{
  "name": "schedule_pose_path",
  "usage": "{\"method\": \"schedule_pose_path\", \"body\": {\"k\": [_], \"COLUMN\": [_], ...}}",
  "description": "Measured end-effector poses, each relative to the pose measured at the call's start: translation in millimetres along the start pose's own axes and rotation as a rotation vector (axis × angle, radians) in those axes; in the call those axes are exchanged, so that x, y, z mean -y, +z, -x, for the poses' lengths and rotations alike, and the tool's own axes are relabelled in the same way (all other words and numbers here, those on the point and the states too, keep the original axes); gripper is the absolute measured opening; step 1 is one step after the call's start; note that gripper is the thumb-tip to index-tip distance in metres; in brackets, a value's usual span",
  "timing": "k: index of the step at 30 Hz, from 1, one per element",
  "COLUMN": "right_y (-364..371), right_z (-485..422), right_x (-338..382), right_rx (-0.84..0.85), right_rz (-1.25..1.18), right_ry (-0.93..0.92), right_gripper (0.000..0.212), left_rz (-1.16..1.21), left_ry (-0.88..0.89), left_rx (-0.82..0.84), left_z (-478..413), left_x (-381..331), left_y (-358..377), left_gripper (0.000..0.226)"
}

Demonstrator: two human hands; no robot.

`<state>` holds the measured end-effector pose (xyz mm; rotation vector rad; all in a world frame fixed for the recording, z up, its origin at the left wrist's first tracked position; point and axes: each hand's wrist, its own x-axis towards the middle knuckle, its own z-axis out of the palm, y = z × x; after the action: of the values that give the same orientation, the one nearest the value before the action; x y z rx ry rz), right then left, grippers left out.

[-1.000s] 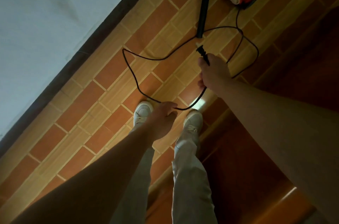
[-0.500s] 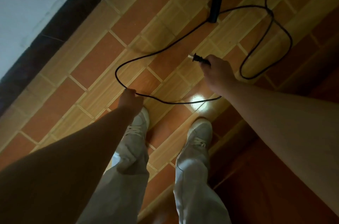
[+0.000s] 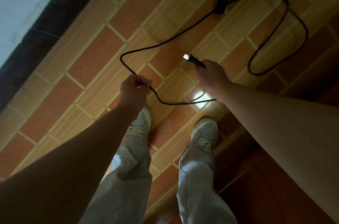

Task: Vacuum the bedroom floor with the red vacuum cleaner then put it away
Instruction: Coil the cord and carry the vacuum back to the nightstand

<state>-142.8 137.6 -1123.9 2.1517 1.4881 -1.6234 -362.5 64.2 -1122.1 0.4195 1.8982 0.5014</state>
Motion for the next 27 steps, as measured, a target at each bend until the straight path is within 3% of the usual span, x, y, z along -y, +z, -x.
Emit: {"method": "schedule_pose_path", "body": {"k": [5, 11, 15, 22, 27], "right_y": [-9, -23, -42, -67, -85], "right_z": [11, 24, 35, 47, 50], "right_x": [32, 58, 58, 44, 34], "right_rx": [0.164, 0.209, 0.184, 0.187, 0.018], "right_rz": [-0.485, -0.723, -0.882, -0.895, -0.968], "right_ry": [0.176, 0.247, 0.24, 0.172, 0.251], "right_gripper": [0.025, 0.039, 0.028, 0.03, 0.025], "left_rz": [0.011, 0.041, -0.103, -0.218, -0.177], "left_ry": [0.102, 0.063, 0.095, 0.071, 0.12], "left_rx": [0.107, 0.32, 0.328, 0.353, 0.346], "left_z": [25, 46, 46, 58, 66], "left_x": [-53, -107, -123, -140, -145], "left_y": [10, 44, 61, 86, 94], "left_gripper": [0.029, 0.028, 0.017, 0.018, 0.014]}}
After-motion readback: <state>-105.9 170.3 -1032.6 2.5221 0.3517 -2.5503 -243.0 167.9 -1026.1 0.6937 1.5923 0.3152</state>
